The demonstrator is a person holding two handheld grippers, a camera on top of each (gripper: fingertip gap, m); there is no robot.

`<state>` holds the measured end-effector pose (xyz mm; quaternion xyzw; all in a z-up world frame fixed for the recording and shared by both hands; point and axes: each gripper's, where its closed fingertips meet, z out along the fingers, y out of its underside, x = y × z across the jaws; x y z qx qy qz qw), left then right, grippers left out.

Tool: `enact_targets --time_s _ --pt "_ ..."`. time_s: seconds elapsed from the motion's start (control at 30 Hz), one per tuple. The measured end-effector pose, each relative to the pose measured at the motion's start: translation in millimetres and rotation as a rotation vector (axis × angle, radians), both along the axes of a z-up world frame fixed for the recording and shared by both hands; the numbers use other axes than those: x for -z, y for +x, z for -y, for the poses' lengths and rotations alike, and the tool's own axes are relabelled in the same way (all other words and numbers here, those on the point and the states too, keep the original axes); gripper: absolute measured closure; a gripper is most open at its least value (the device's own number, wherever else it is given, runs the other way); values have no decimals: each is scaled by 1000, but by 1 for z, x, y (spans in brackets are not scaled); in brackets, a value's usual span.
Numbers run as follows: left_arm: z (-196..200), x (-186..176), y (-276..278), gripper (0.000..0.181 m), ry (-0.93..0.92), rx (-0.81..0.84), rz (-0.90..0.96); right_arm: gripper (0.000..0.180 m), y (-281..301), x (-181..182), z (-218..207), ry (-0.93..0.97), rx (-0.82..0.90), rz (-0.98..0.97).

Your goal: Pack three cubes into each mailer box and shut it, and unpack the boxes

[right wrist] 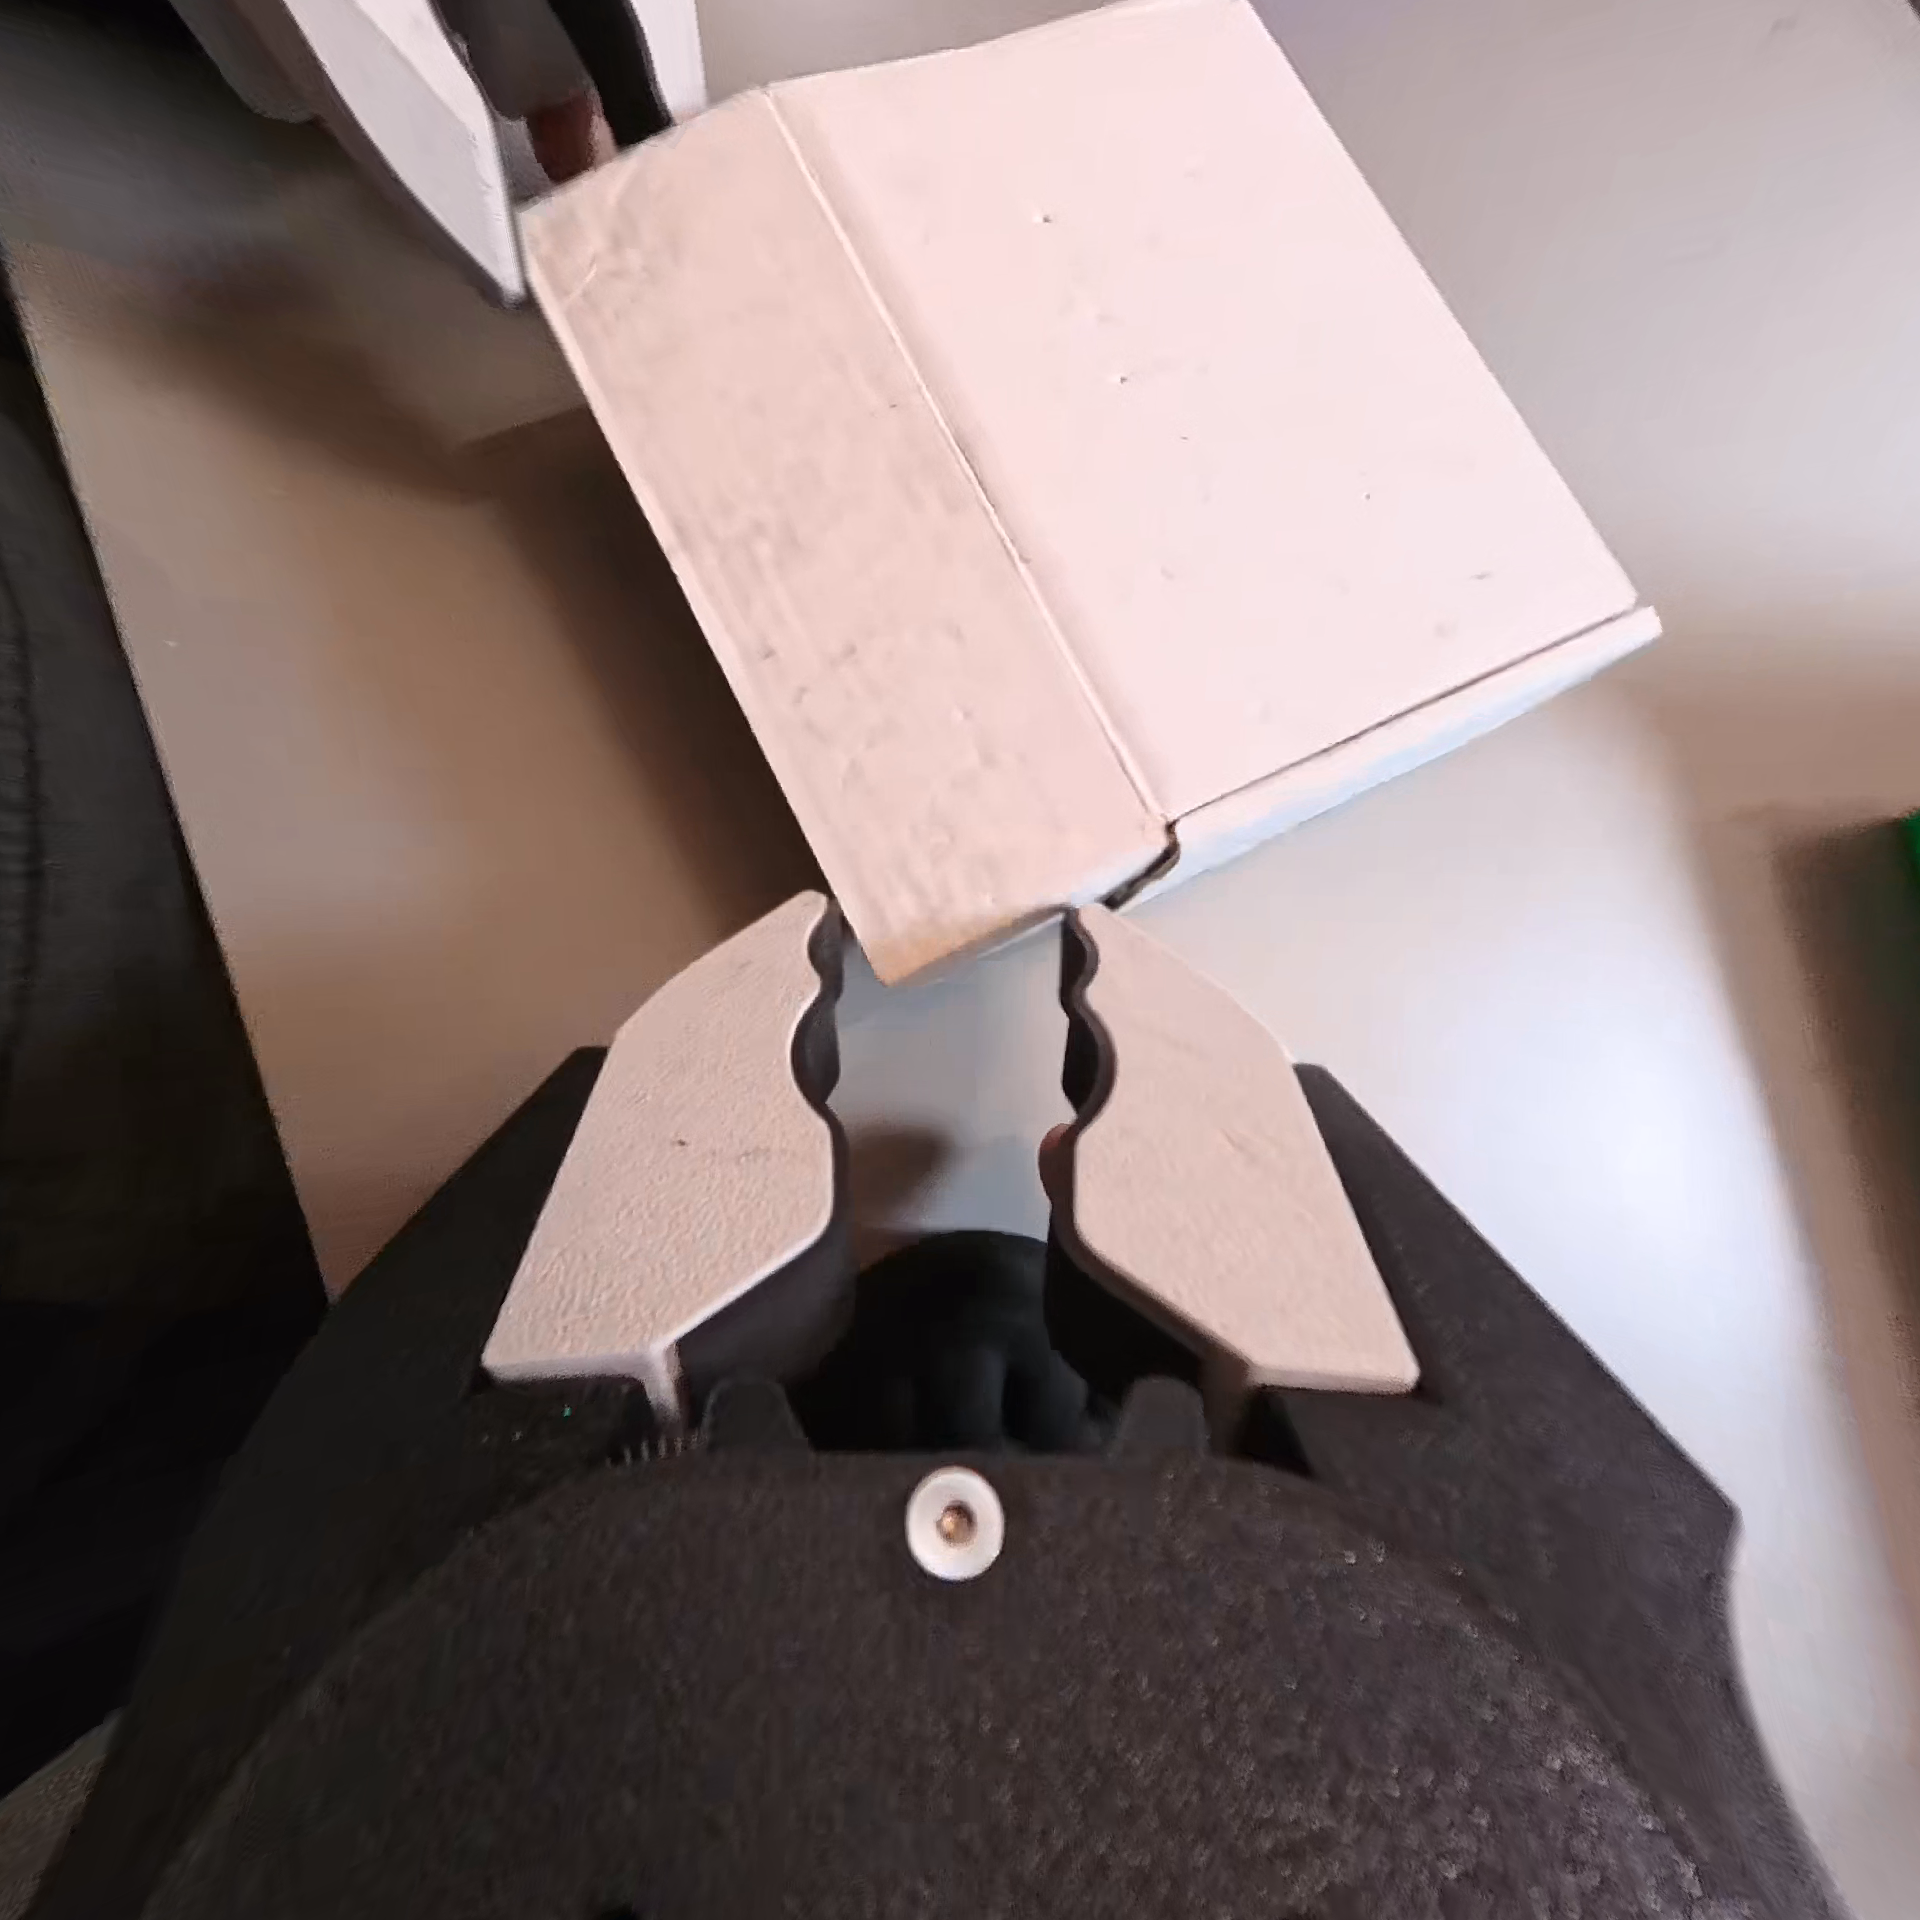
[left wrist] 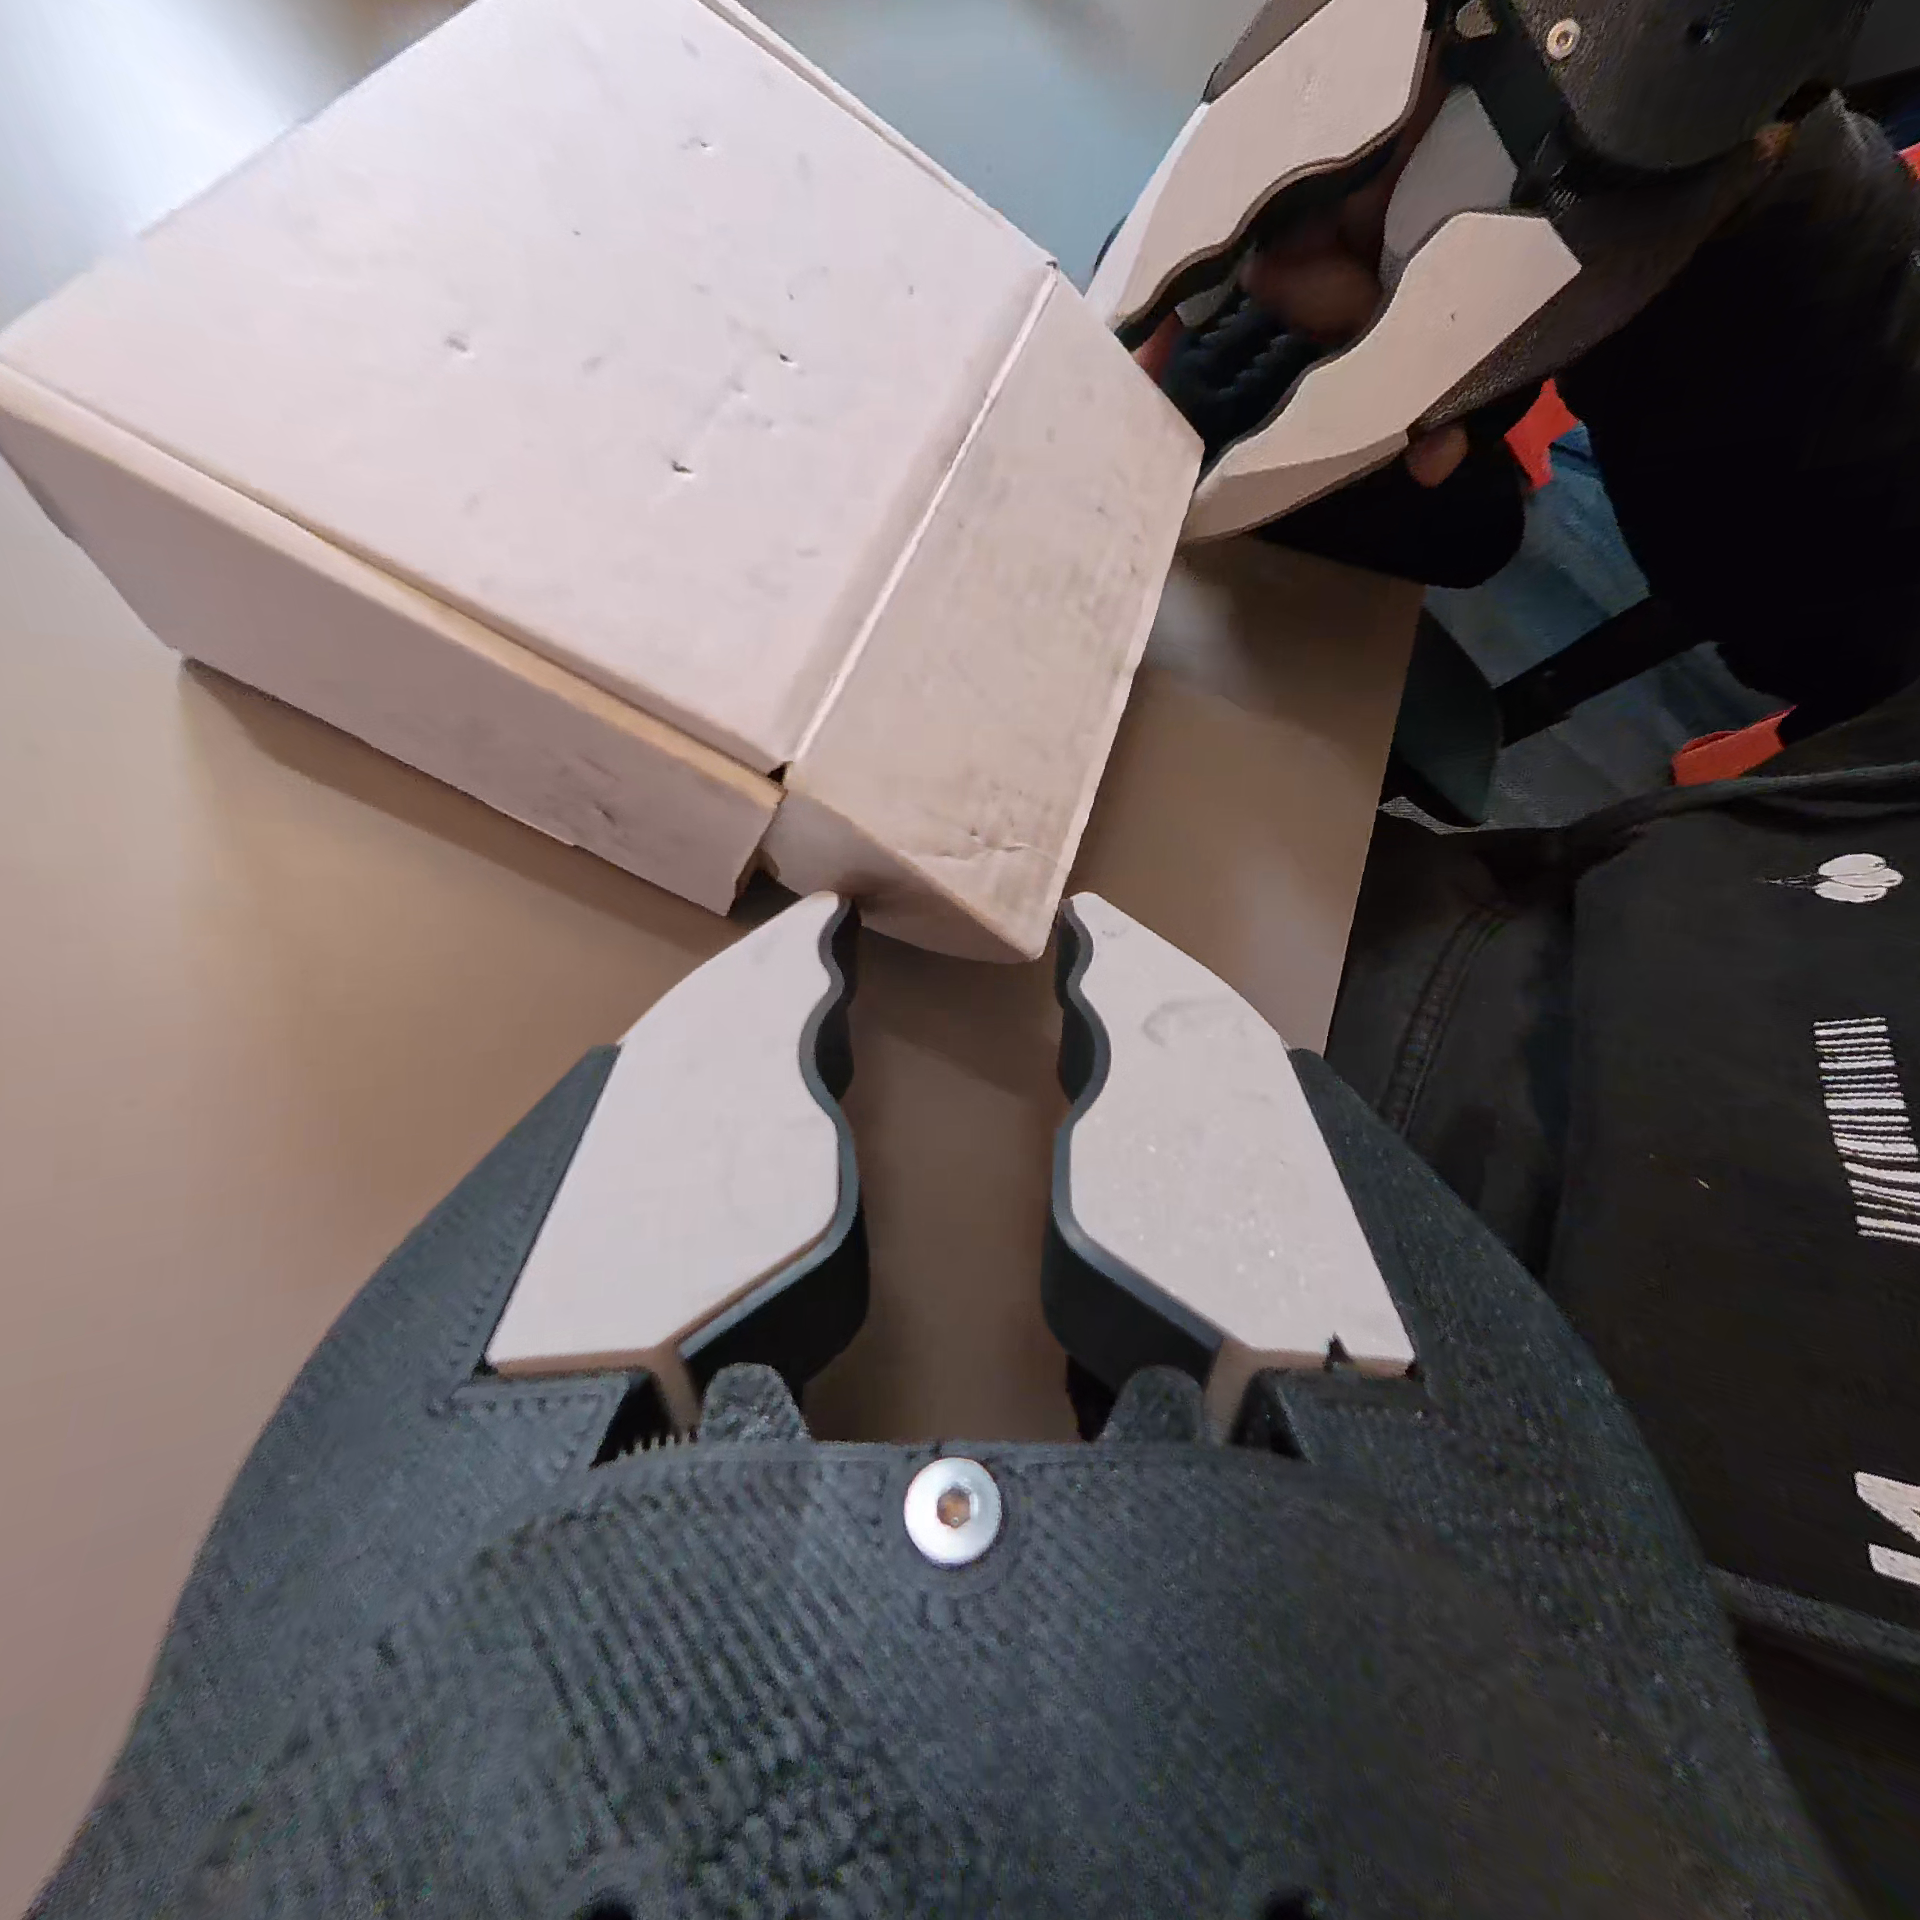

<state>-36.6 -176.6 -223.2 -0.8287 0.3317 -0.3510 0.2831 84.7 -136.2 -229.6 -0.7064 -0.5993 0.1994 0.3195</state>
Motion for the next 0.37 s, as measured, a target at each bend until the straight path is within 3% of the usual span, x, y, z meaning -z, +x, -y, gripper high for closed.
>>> enact_targets --time_s 0.03,0.23,0.37 --pt "0 -1 0 145 -5 3 6 140 -1 -2 3 -36 -3 -22" --pt "0 2 1 147 -21 29 61 138 -5 5 2 -133 12 -50" --pt "-7 1 -3 147 40 1 32 134 -2 8 -1 -98 1 -18"
